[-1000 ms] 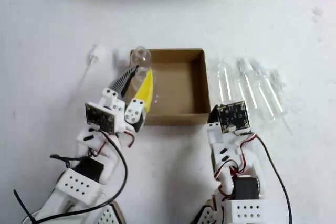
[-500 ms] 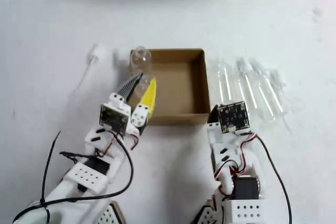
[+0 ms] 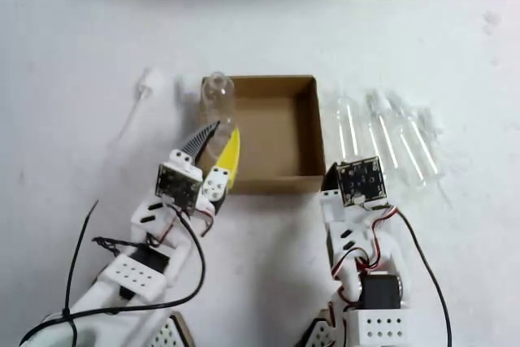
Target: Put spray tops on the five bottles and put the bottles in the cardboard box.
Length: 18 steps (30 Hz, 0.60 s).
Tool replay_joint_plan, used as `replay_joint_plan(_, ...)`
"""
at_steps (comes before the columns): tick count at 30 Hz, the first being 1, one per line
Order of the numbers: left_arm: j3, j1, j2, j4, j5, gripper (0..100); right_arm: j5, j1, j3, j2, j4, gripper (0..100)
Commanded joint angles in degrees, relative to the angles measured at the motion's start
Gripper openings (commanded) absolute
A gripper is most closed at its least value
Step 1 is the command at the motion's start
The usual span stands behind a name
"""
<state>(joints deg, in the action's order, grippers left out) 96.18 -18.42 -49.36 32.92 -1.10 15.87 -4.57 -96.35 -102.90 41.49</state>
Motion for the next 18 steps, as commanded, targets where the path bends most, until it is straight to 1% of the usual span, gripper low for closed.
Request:
replay_joint_plan(1, 0.0, -0.57, -0.13, -0.26, -0.53, 9, 0.7, 0.48, -0.53, -0.13, -0.04, 2.2)
replay_joint_plan(3, 0.0, -0.31, -0.13, -0.62, 0.26, 17, 0.7, 0.57, -0.53, -0.13, -0.04, 2.2)
replay_joint_plan(4, 0.0, -0.22, -0.13, -1.58, 1.76, 20, 0.7, 0.57, -0.53, -0.13, -0.04, 2.2)
replay_joint_plan(7, 0.0, -0.22, -0.13, -3.34, 5.01, 27, 0.7, 0.57, -0.53, -0.13, -0.04, 2.2)
replay_joint_plan(18, 0.0, -0.13, -0.22, -3.08, 5.45, 27, 0.7, 0.57, -0.53, -0.13, -0.04, 2.2)
